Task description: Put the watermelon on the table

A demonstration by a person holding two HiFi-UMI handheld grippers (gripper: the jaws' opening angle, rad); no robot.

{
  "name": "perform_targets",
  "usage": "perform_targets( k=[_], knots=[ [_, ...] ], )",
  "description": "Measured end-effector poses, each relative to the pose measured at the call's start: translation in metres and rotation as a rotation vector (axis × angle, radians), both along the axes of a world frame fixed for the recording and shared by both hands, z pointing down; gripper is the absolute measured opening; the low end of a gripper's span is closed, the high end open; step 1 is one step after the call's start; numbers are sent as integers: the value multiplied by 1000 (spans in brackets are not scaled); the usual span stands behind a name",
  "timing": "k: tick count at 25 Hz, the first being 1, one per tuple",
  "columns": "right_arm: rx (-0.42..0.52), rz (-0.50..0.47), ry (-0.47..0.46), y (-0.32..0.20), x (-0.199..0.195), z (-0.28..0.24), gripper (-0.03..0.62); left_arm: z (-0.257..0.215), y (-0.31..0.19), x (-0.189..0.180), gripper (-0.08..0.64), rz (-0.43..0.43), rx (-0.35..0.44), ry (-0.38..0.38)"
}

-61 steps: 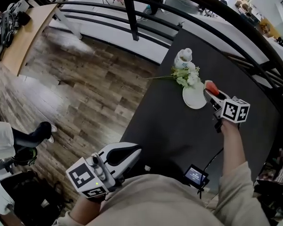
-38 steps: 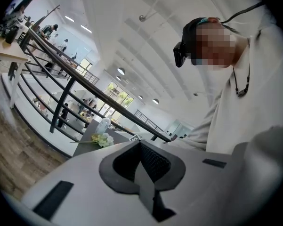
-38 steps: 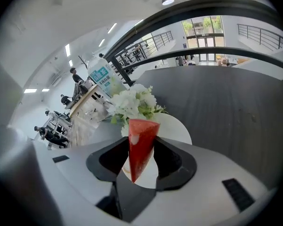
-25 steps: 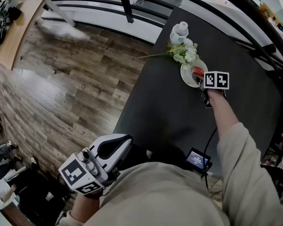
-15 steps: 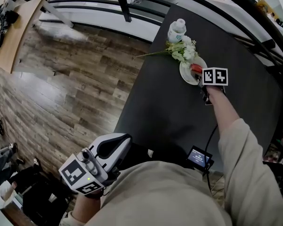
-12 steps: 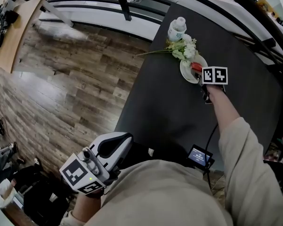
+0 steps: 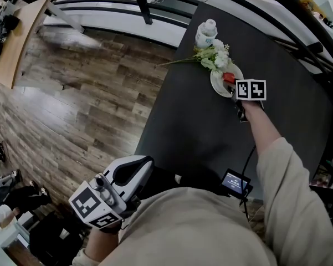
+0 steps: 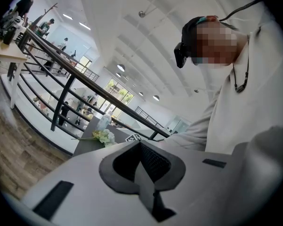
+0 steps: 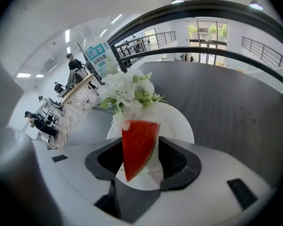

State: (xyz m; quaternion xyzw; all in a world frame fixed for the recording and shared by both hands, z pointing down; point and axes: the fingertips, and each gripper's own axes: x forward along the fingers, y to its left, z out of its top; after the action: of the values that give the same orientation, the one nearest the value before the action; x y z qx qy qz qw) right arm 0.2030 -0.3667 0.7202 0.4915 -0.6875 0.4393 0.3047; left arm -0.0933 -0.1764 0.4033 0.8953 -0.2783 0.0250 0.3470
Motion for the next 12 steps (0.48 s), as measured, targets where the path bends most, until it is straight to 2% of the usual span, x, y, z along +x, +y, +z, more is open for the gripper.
perform_targets(
  k=[6,12],
  knots=[
    [-11,-10,-25,2,-1,0,209,1,2,2,5,20,-3,-8],
    [-5,5,-49,4,1,-9,247,-3,0,5,5,33,9,-13]
  ],
)
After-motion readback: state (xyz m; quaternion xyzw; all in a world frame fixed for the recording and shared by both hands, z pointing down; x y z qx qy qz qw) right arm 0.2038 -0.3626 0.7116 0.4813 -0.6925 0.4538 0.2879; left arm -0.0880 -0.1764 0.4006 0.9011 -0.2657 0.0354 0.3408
